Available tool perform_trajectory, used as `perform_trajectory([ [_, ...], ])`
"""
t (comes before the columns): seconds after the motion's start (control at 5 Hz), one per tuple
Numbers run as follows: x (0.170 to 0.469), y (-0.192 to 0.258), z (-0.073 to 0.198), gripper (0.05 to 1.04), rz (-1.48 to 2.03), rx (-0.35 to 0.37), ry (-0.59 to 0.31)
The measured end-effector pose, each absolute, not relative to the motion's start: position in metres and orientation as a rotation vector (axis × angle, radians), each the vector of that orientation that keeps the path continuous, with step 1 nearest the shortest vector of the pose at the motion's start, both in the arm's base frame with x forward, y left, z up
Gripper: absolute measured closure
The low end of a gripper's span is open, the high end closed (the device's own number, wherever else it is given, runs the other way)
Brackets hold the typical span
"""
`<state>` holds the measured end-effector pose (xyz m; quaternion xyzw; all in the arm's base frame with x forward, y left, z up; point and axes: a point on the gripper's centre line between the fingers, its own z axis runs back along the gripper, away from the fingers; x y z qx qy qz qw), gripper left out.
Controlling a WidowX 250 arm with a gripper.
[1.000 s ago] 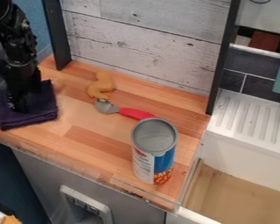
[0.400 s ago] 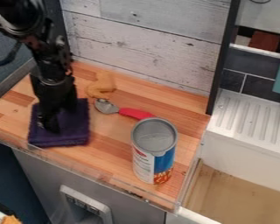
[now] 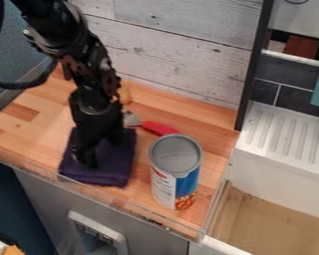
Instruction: Move the purple napkin next to the can
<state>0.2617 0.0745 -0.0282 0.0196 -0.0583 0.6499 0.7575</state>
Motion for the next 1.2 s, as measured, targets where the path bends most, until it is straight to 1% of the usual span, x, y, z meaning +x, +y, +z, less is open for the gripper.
perform_trajectory([
  [0.2,0.260,0.058,-0.026,0.083,1.368,0.029,-0.111],
  [0.4,0.261,0.054,-0.023,0.083,1.383,0.016,-0.088],
  [0.6,0.271,0.055,-0.013,0.083,1.389,-0.007,-0.101],
  [0.8,0.280,0.059,0.019,0.083,1.415,-0.063,-0.147],
  [1.0,0.279,0.057,0.050,0.083,1.413,-0.103,-0.179],
  [1.2,0.279,0.061,0.069,0.083,1.417,-0.136,-0.225],
])
